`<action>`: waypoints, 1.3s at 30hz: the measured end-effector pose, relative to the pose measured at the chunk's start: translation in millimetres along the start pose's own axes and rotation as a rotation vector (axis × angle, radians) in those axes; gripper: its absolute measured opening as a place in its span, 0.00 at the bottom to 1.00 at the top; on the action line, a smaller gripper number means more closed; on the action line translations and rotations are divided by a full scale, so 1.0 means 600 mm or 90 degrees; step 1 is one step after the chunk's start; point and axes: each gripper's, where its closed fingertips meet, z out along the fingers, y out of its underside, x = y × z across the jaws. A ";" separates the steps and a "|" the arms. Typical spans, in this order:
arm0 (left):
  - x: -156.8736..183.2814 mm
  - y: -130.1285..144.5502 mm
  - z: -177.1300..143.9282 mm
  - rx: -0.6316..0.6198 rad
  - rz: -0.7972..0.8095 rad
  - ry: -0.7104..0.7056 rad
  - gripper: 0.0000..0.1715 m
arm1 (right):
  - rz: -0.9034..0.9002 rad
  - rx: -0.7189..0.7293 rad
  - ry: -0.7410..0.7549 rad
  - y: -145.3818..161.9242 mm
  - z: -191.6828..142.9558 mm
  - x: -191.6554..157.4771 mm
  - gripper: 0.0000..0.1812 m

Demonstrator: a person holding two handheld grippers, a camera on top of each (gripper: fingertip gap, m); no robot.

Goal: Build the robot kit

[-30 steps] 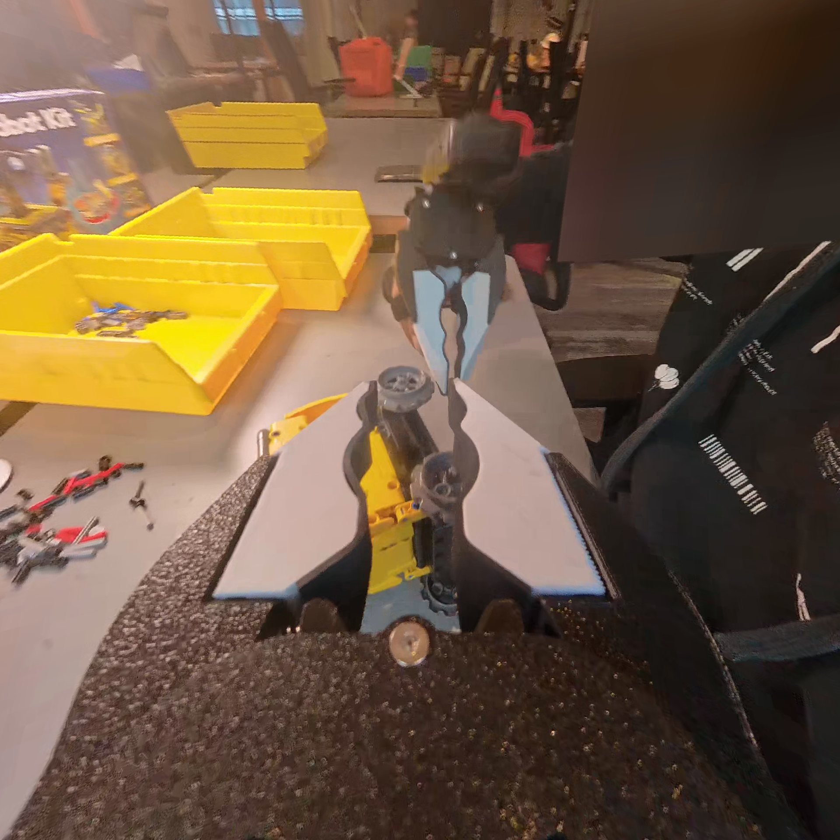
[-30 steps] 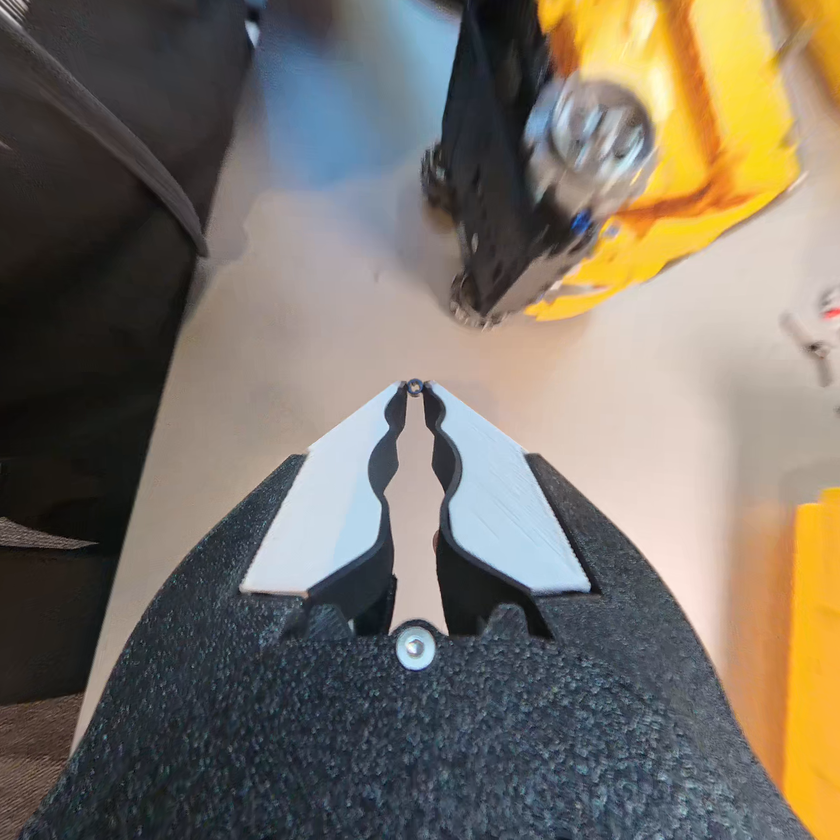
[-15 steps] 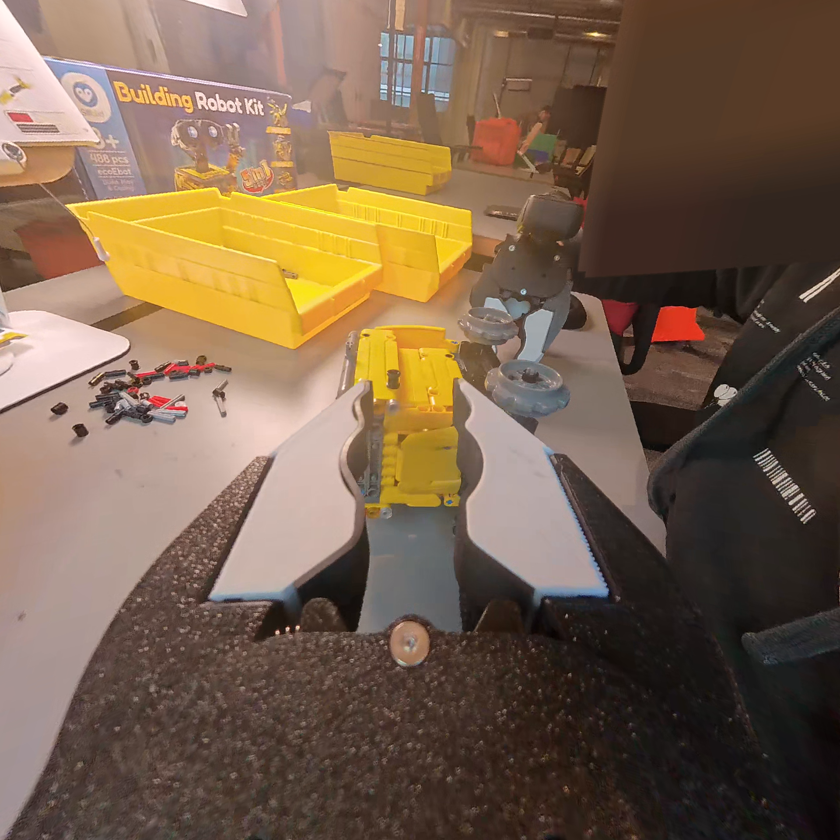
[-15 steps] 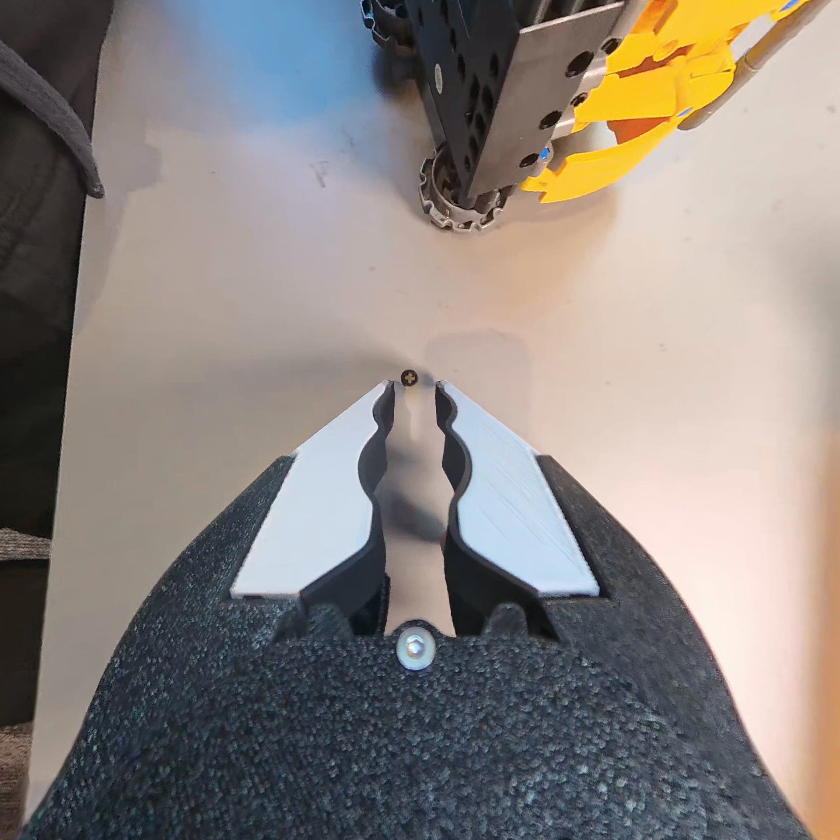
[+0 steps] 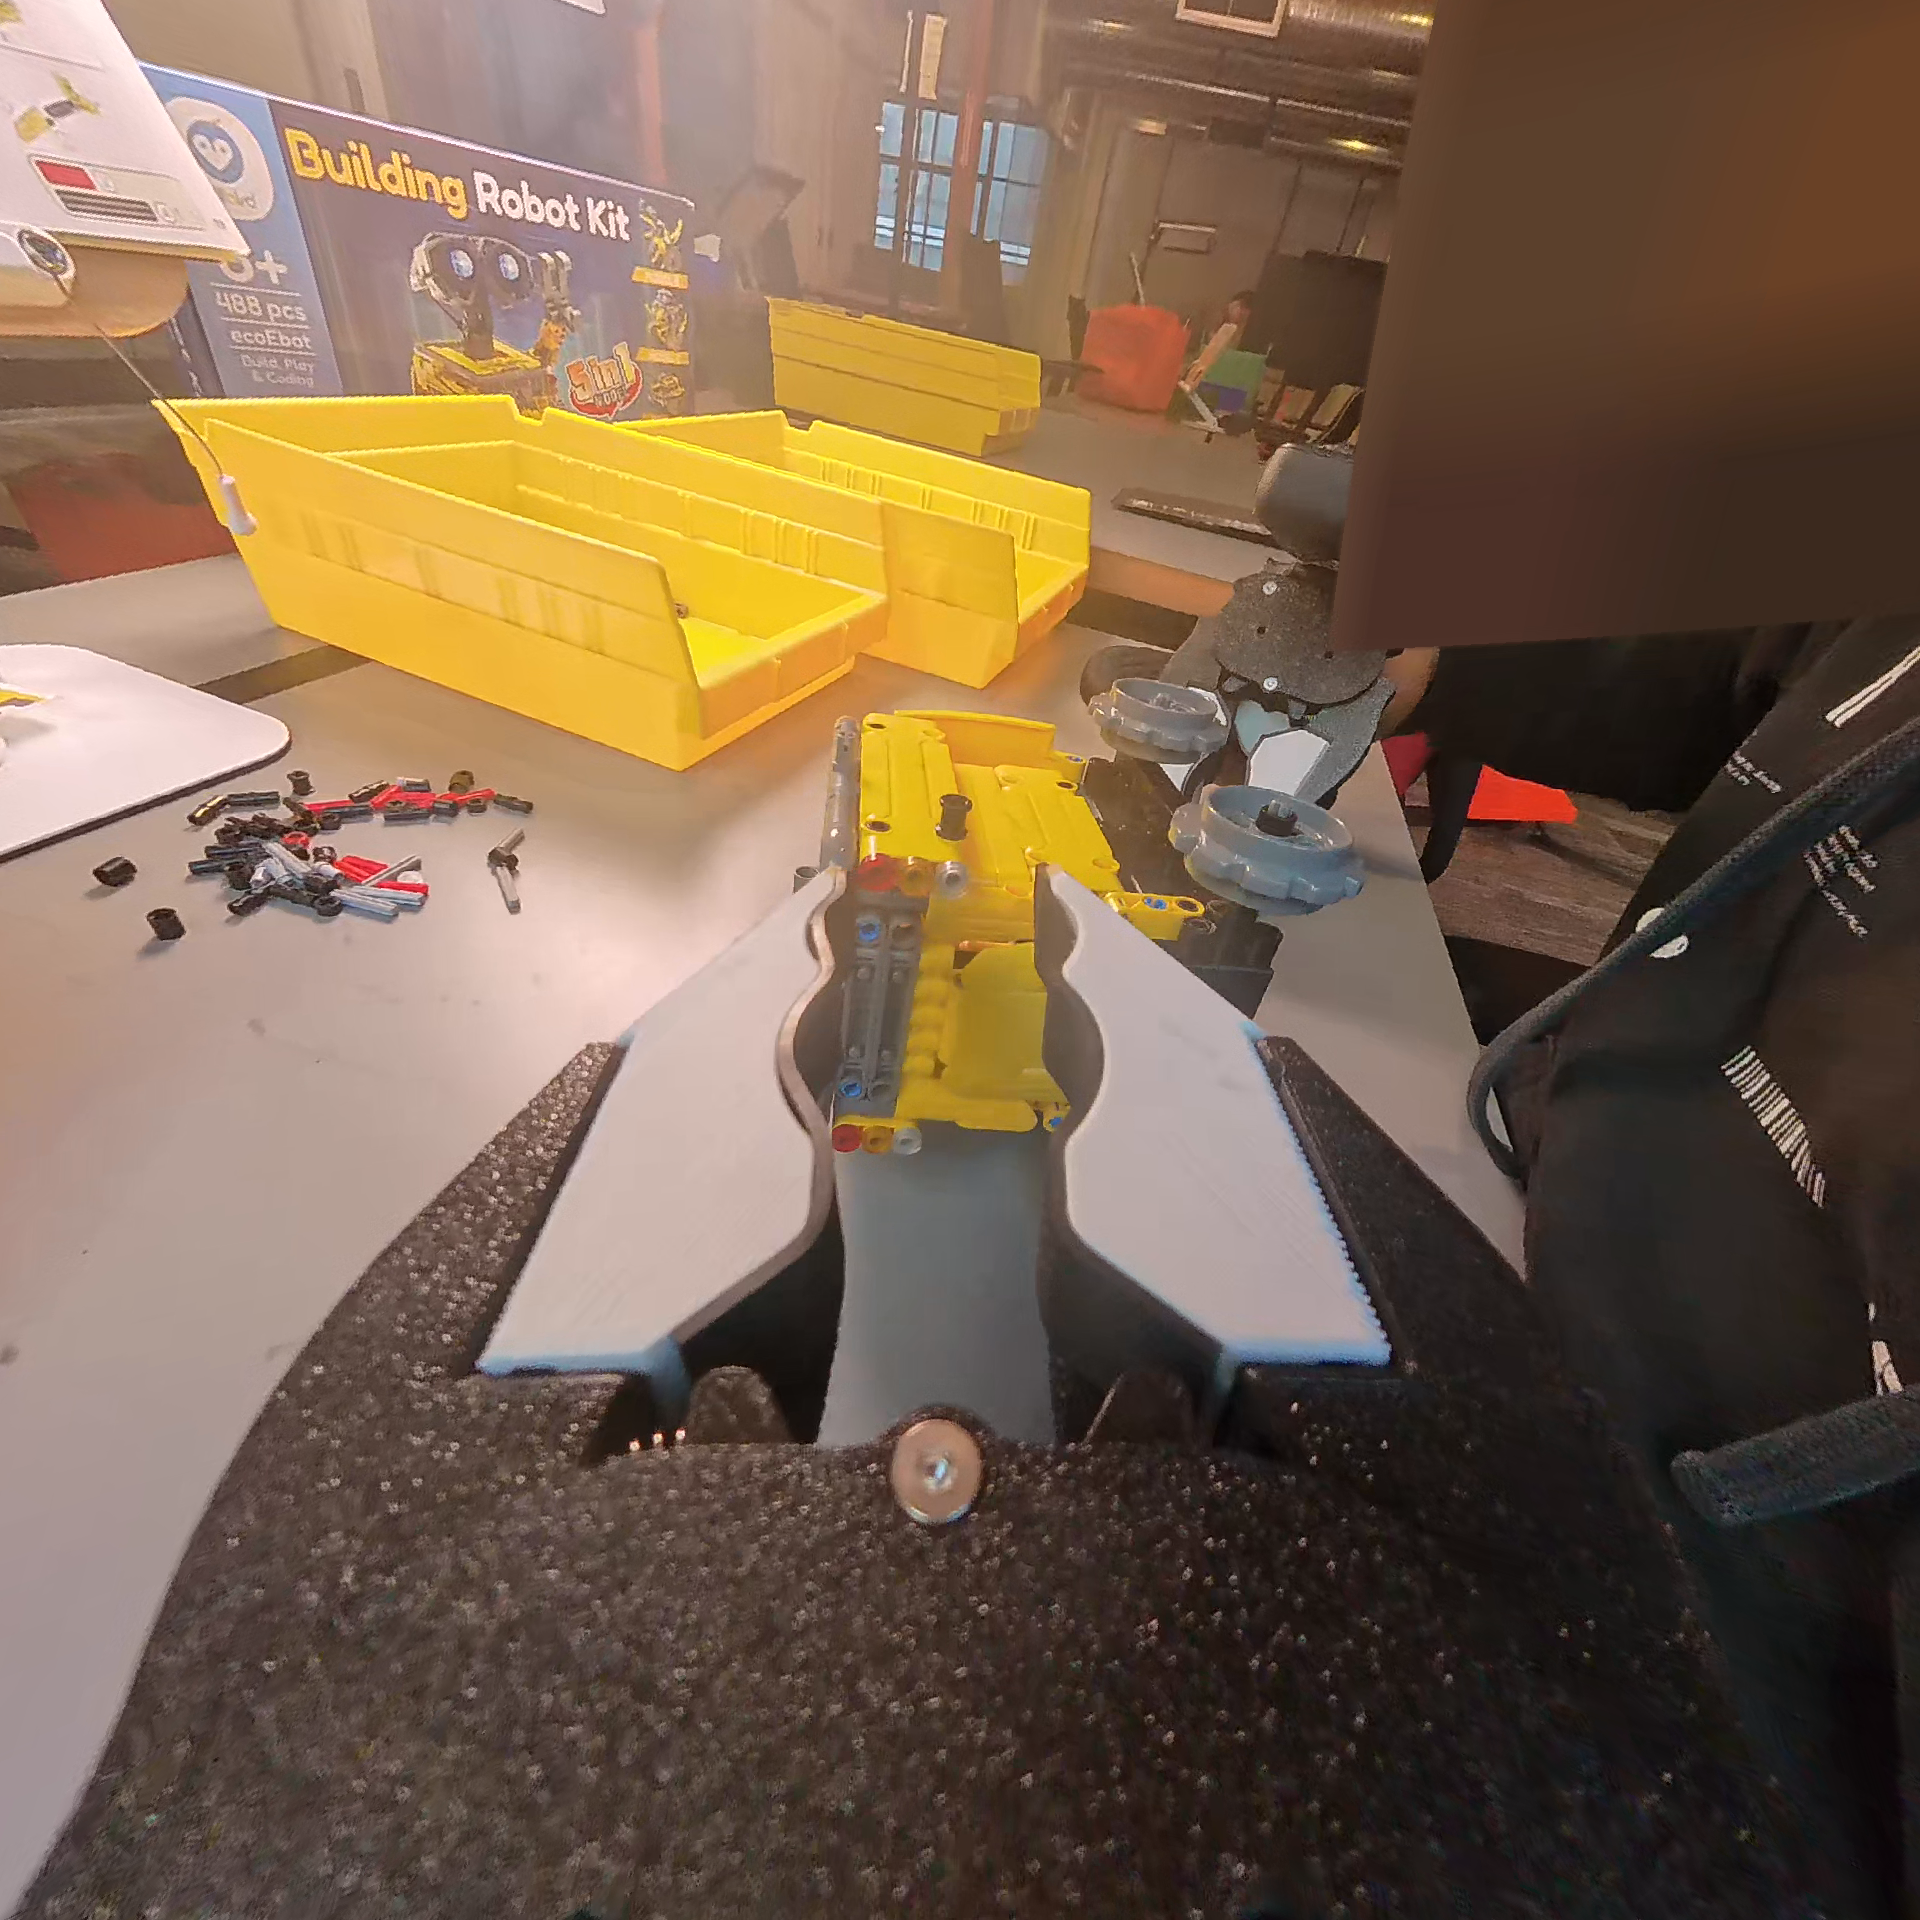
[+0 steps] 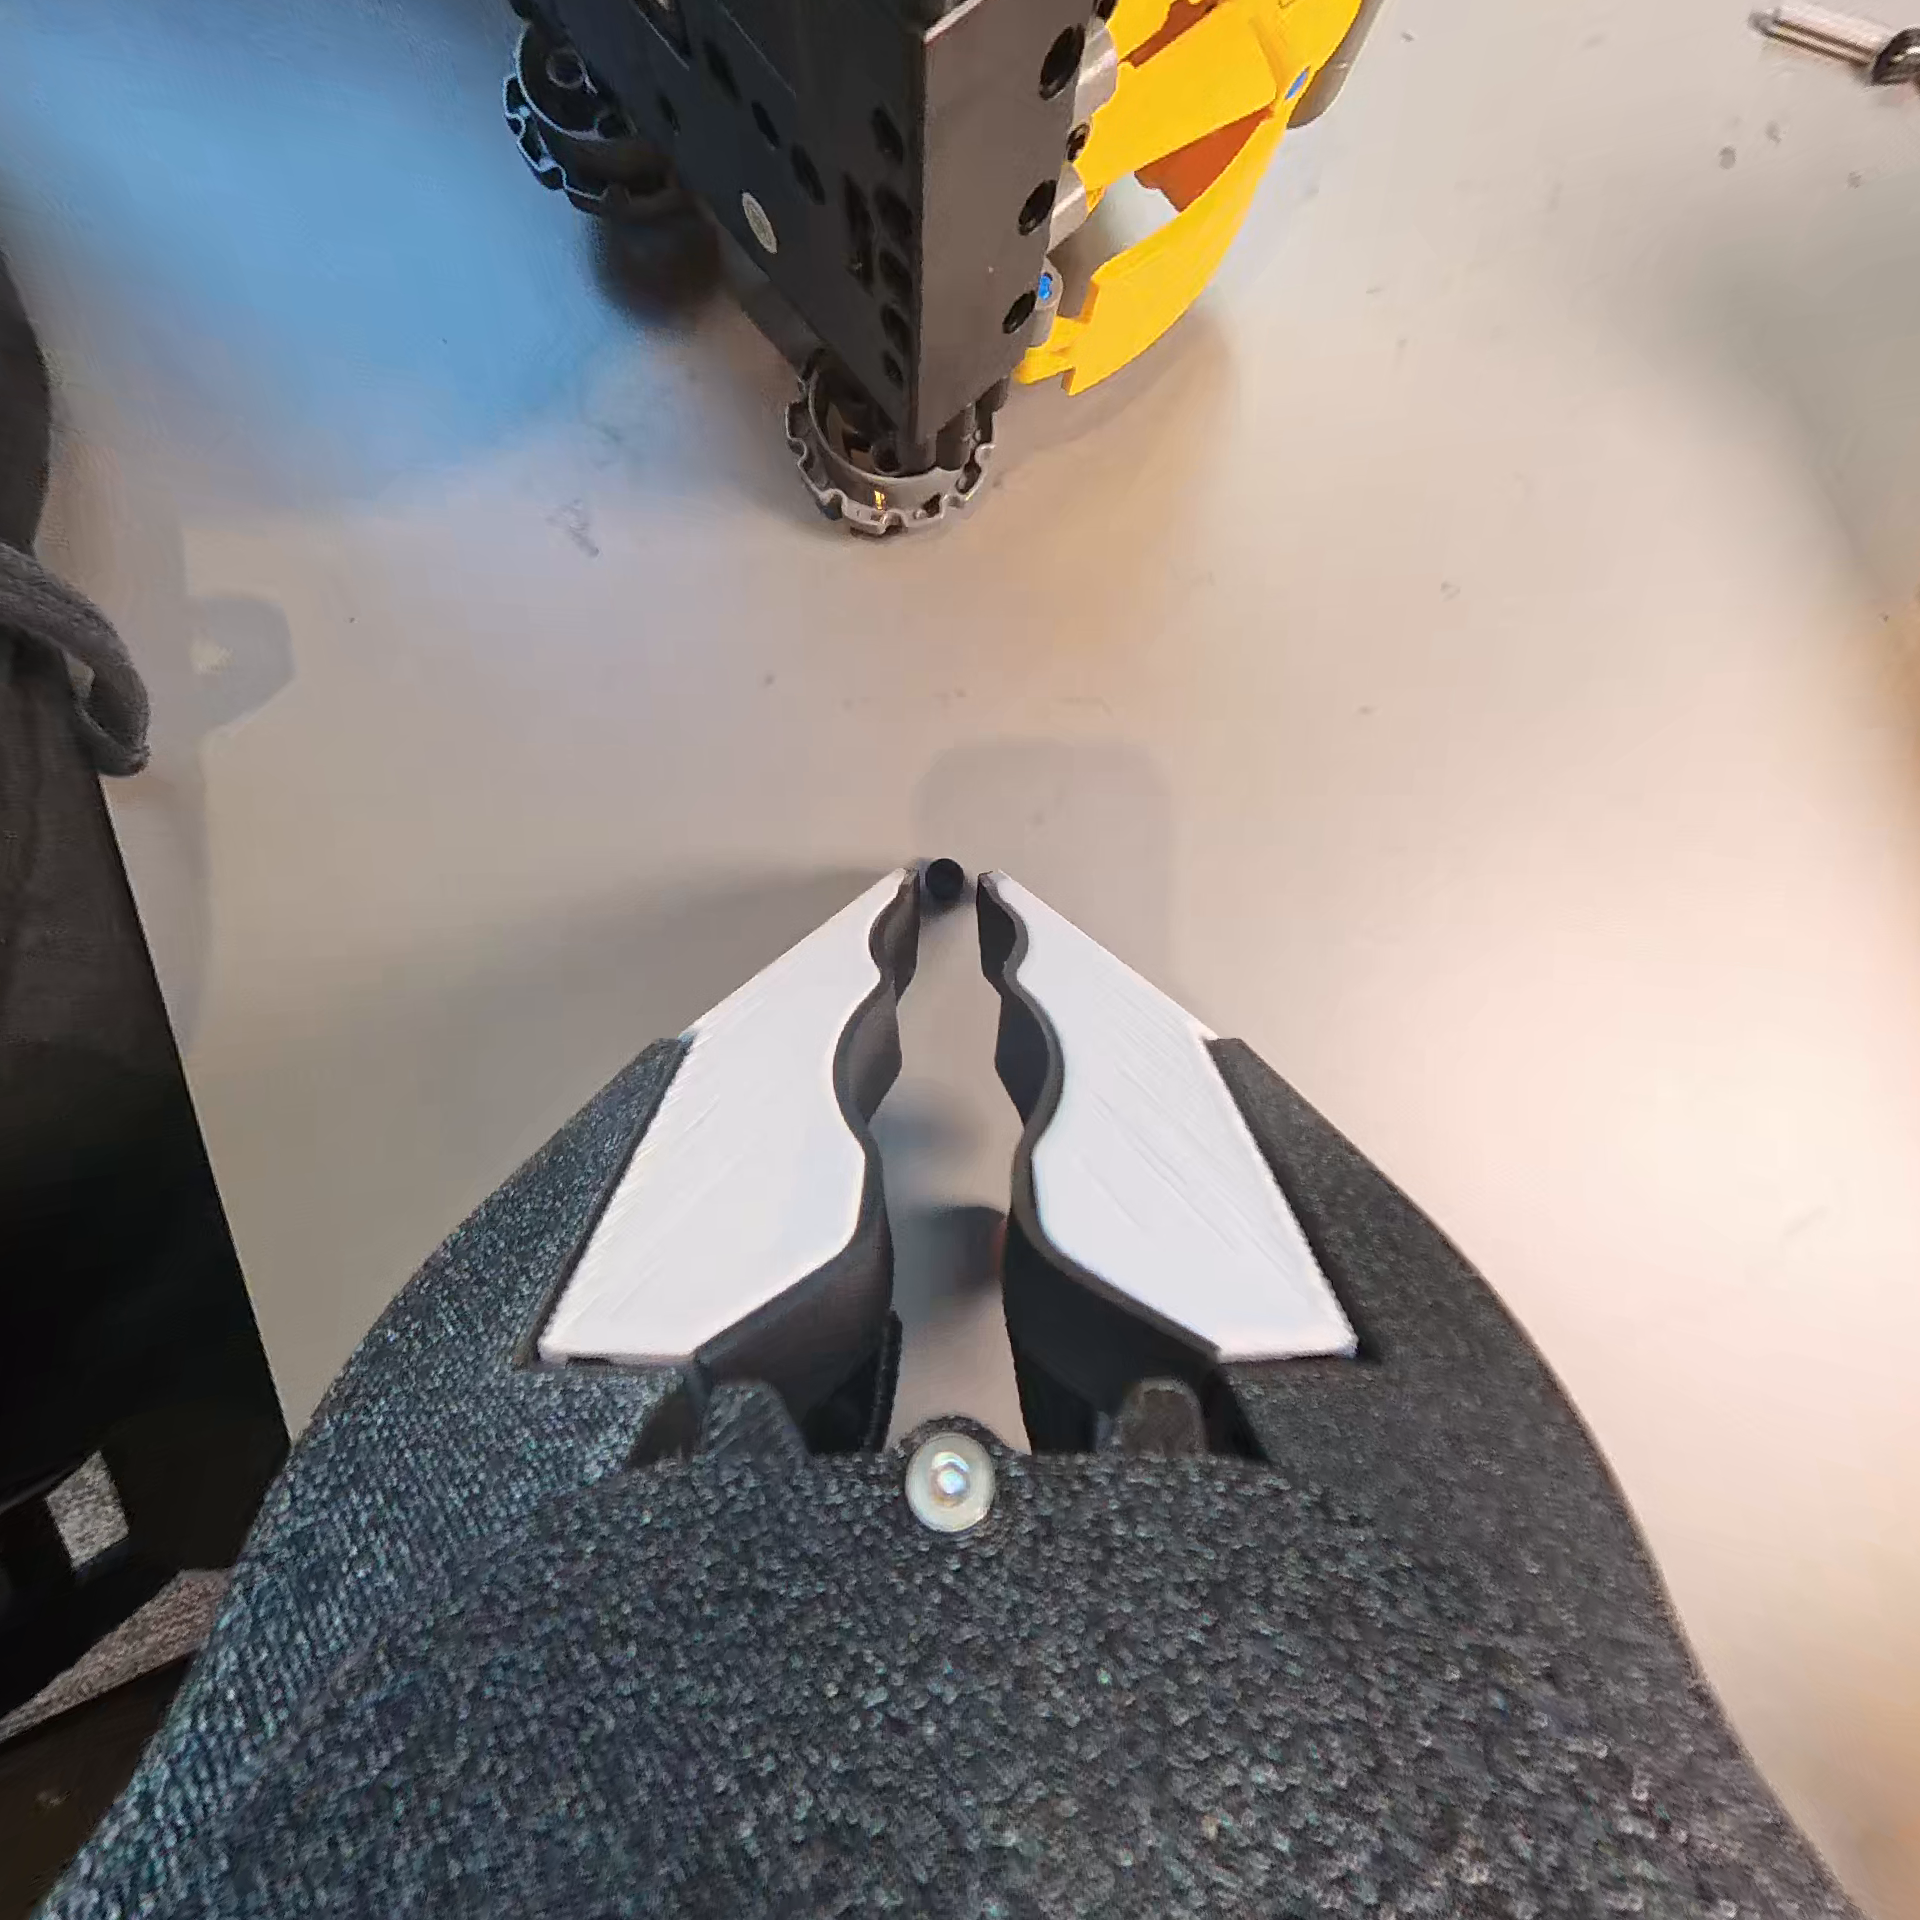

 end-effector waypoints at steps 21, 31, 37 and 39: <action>0.009 0.002 0.000 -0.001 -0.002 0.023 0.26 | -0.109 0.086 -0.081 -0.065 -0.048 -0.002 0.03; -0.001 0.013 0.007 -0.026 -0.028 0.021 0.31 | -0.346 0.143 -0.228 -0.224 -0.127 -0.012 0.03; -0.003 0.021 0.013 -0.048 -0.039 0.025 0.33 | -0.412 0.078 -0.303 -0.245 -0.097 -0.012 0.03; -0.003 0.021 0.013 -0.048 -0.042 0.028 0.33 | -0.420 0.065 -0.319 -0.245 -0.093 -0.014 0.03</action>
